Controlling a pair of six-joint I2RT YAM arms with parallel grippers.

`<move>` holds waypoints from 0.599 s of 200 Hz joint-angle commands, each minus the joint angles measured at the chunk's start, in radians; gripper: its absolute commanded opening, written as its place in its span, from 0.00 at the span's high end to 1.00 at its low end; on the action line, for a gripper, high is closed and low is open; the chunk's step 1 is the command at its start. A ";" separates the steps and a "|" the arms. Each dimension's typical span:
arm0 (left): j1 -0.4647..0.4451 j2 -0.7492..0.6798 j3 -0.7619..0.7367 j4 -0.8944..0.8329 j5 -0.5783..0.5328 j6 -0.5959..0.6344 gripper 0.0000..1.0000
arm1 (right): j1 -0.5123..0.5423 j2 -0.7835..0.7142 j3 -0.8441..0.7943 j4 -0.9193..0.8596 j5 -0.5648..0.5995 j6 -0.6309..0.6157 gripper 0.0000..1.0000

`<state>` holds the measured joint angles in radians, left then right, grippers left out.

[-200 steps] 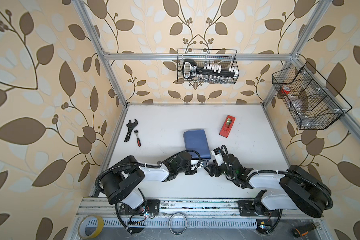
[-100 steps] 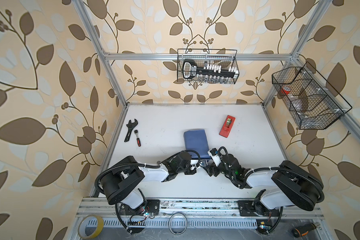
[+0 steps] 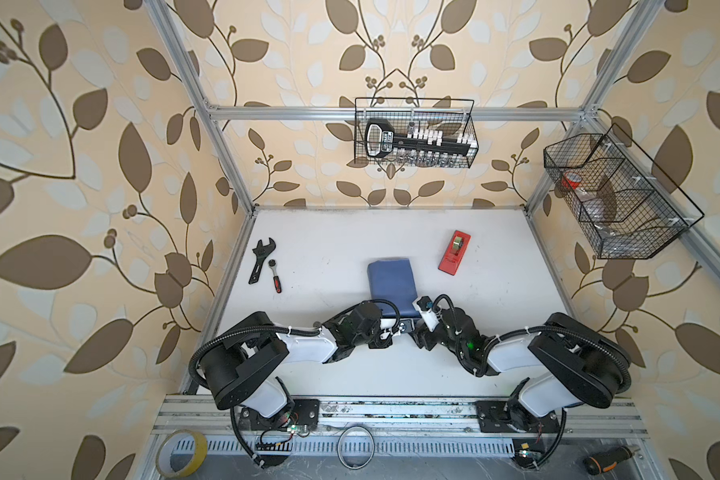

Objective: Wrap the gift box in paper

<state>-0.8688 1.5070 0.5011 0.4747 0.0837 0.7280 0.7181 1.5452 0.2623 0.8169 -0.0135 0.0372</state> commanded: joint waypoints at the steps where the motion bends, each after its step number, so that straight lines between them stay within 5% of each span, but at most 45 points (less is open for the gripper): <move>1: 0.010 -0.030 -0.002 0.012 0.043 -0.010 1.00 | 0.005 0.012 0.017 0.047 0.023 -0.039 0.29; 78: 0.010 -0.024 0.004 0.008 0.051 -0.018 1.00 | 0.003 0.032 0.029 0.065 0.032 -0.031 0.40; 120: 0.010 -0.027 0.003 0.010 0.054 -0.022 0.84 | 0.002 0.035 0.031 0.067 0.037 -0.026 0.43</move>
<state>-0.8688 1.5070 0.5011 0.4744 0.1055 0.7136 0.7181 1.5612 0.2703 0.8459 0.0086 0.0288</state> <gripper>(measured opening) 0.132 0.575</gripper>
